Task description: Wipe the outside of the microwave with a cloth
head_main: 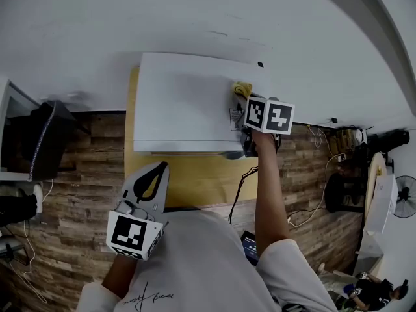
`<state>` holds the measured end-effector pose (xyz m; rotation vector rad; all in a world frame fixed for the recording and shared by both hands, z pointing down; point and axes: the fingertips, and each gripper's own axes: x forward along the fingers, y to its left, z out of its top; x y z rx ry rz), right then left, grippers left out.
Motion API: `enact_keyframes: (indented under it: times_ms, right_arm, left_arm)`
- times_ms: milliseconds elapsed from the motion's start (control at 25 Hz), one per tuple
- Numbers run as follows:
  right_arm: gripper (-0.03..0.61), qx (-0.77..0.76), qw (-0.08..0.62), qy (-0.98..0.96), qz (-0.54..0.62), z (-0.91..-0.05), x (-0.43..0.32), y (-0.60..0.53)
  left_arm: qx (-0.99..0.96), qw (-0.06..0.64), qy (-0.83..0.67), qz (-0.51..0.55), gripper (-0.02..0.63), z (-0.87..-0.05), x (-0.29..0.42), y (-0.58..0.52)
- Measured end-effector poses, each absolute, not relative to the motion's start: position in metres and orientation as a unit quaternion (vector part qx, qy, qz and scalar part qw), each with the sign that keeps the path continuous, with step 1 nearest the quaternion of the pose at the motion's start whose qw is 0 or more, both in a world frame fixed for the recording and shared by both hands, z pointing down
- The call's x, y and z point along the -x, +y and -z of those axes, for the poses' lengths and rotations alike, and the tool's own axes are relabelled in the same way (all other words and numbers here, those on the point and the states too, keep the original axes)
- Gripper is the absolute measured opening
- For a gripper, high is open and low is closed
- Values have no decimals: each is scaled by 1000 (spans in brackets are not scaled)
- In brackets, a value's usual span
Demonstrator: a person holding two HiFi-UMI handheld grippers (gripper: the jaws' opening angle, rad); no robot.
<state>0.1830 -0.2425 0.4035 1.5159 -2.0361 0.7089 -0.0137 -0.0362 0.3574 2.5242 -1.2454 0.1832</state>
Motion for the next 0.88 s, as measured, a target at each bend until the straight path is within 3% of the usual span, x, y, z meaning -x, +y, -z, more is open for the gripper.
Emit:
enact_keyframes:
  times_ms: [880]
  right_arm:
    - [123,-477,253,-802,-257,-406,-67,-237]
  left_arm:
    - [-874,157,-457,-56,-9,-357,33,-32]
